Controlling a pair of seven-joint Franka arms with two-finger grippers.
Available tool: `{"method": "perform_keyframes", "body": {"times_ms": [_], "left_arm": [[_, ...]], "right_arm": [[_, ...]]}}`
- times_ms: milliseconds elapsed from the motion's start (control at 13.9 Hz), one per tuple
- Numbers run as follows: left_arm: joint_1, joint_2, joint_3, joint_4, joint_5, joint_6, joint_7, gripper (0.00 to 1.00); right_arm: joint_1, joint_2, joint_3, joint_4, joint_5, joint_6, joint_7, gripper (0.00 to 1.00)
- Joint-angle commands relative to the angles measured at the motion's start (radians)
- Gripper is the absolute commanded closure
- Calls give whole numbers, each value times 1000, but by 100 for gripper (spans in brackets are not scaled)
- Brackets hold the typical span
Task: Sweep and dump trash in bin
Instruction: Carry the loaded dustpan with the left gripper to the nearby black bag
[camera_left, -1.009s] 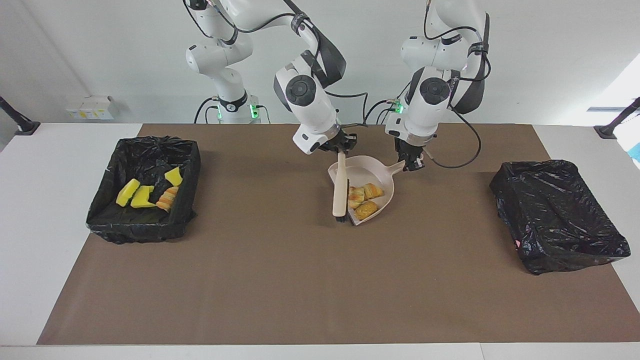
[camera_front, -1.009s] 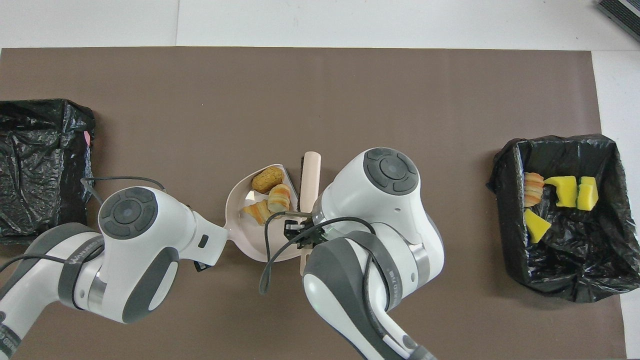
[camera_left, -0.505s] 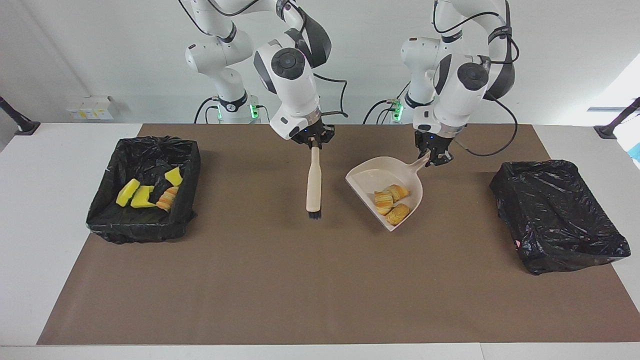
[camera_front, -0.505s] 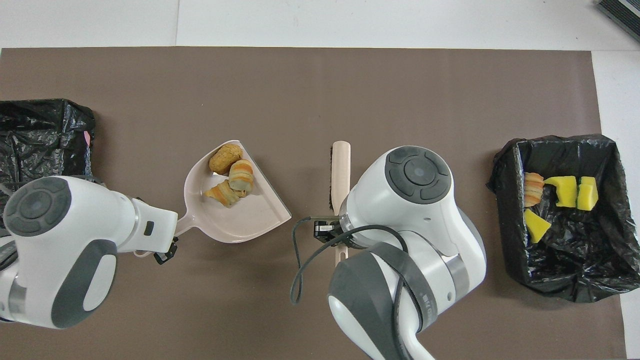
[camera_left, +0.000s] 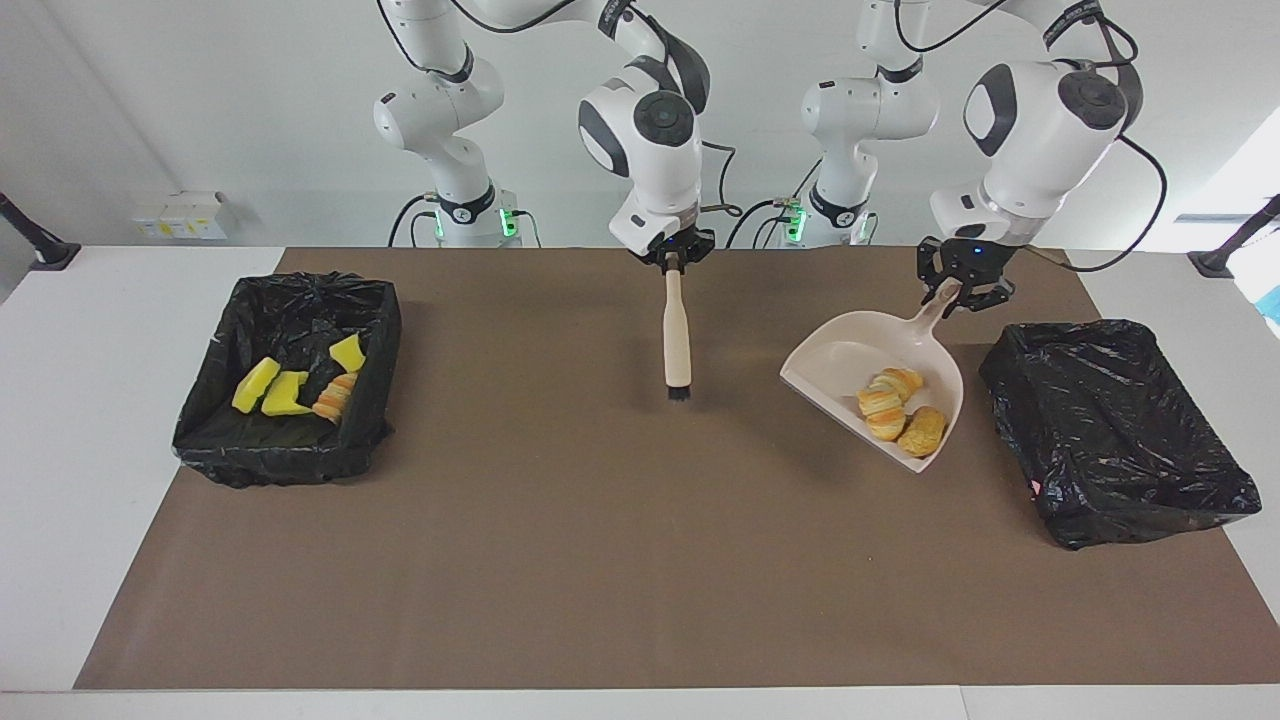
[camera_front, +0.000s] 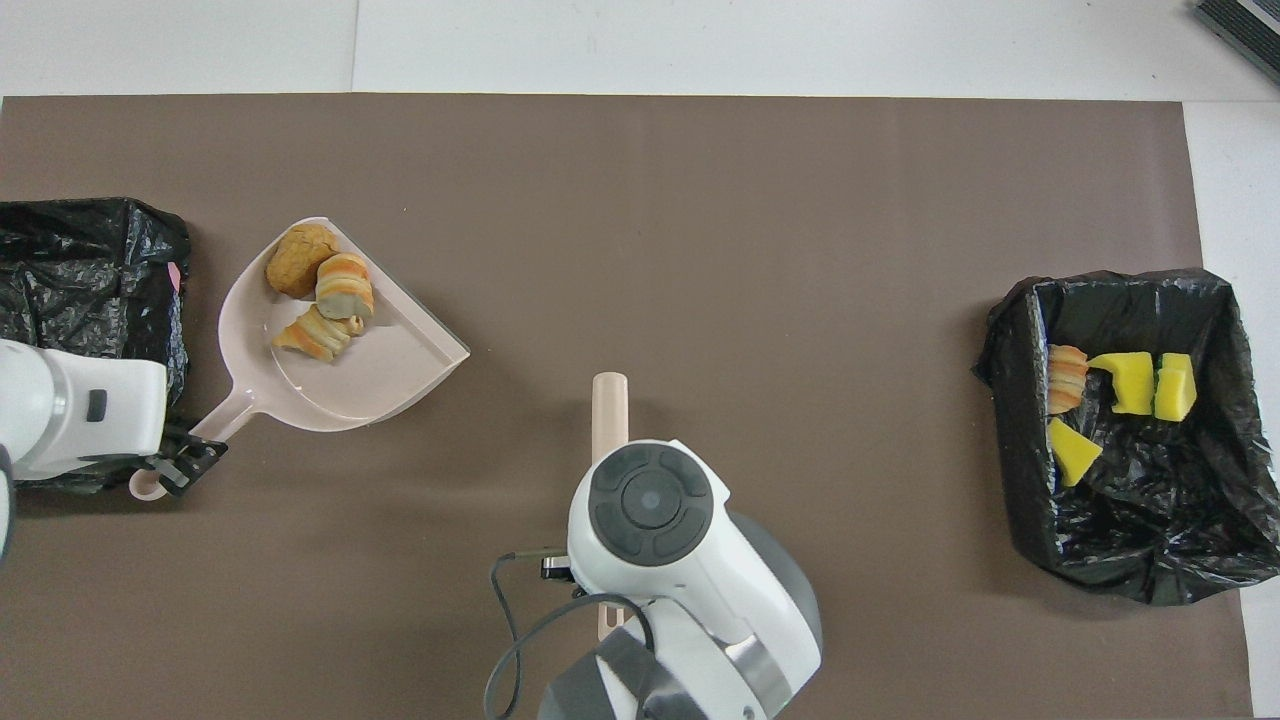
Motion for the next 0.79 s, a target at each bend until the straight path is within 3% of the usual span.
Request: {"method": "perform_keyframes", "body": {"times_ms": [0,288,577,721], "left_arm": [[150,42,-9,63,-14,-26,24,100],[387,109,-9,198,25,-62,299,100],[492,138,-9,275,297,-92,400,100],[514,170,-9,324,409,-89,455,100]], "right_arm": [[76,-28,0,-67,-35,51,97,100],[150,-22,0,-165,-35,195,160,100],[185,-35,0,-210,-64,196,162,99],[202,-49,0,-225,-72,197,163,92]]}}
